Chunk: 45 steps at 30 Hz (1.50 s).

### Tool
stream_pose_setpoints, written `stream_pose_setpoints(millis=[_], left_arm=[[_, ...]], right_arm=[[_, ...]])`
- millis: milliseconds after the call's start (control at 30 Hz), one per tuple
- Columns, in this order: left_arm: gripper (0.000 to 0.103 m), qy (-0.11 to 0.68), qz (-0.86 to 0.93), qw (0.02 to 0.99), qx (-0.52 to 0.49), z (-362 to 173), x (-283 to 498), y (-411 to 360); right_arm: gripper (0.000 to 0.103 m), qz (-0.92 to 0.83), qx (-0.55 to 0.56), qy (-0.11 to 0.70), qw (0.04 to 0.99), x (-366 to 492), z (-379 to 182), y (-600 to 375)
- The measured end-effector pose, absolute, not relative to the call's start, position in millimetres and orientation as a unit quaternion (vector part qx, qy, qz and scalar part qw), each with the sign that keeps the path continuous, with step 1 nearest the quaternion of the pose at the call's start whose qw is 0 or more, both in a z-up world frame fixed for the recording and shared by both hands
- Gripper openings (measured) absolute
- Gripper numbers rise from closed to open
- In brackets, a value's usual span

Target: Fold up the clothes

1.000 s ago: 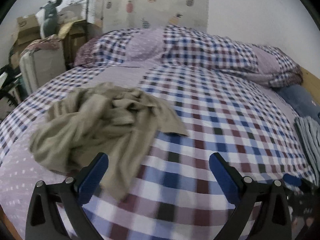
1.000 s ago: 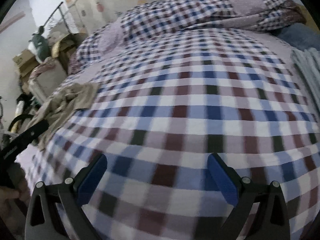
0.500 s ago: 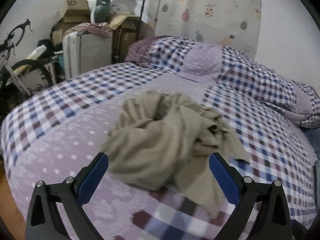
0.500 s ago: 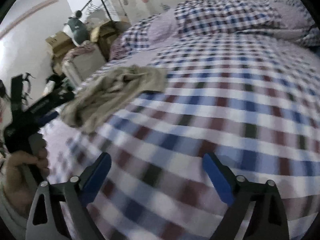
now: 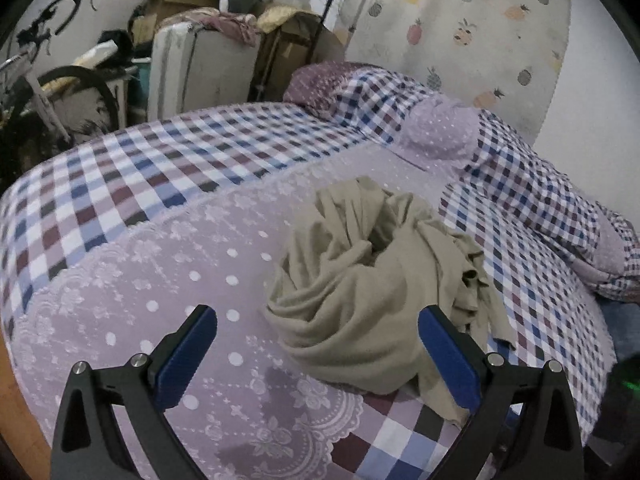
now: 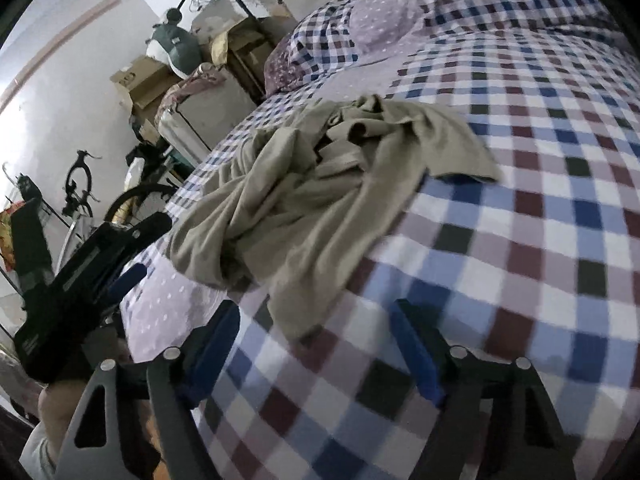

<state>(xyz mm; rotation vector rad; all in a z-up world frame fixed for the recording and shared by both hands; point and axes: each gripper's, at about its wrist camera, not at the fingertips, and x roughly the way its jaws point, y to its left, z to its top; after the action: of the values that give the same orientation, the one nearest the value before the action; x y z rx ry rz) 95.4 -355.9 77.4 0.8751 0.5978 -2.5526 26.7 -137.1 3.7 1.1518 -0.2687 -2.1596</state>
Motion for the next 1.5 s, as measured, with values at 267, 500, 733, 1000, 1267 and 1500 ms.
stream_pose_setpoints(millis=[267, 500, 733, 1000, 1267, 1500], left_arm=[[0.071, 0.215, -0.896, 0.157, 0.356, 60.3, 81.0, -352.5], [0.045, 0.244, -0.893, 0.154, 0.345, 61.7, 86.3, -354.7], [0.027, 0.24, -0.898, 0.151, 0.336, 64.6, 87.2, -348.4], [0.02, 0.192, -0.918, 0.099, 0.334, 76.4, 73.3, -313.7], [0.019, 0.141, -0.937, -0.042, 0.317, 90.2, 60.6, -242.4], [0.019, 0.058, -0.942, -0.142, 0.3, 98.6, 65.7, -161.8]], right_arm=[[0.007, -0.854, 0.443, 0.03, 0.273, 23.3, 1.5, -185.8], [0.005, -0.881, 0.411, 0.068, 0.225, 35.9, 25.6, -146.1], [0.004, -0.906, 0.392, 0.037, 0.157, 38.1, 54.7, -53.8], [0.004, -0.923, 0.373, 0.011, 0.094, 46.5, 78.4, 35.5], [0.004, -0.944, 0.329, -0.026, -0.024, 59.6, 109.1, 161.5], [0.004, -0.931, 0.312, -0.127, -0.144, 71.9, 108.6, 288.8]])
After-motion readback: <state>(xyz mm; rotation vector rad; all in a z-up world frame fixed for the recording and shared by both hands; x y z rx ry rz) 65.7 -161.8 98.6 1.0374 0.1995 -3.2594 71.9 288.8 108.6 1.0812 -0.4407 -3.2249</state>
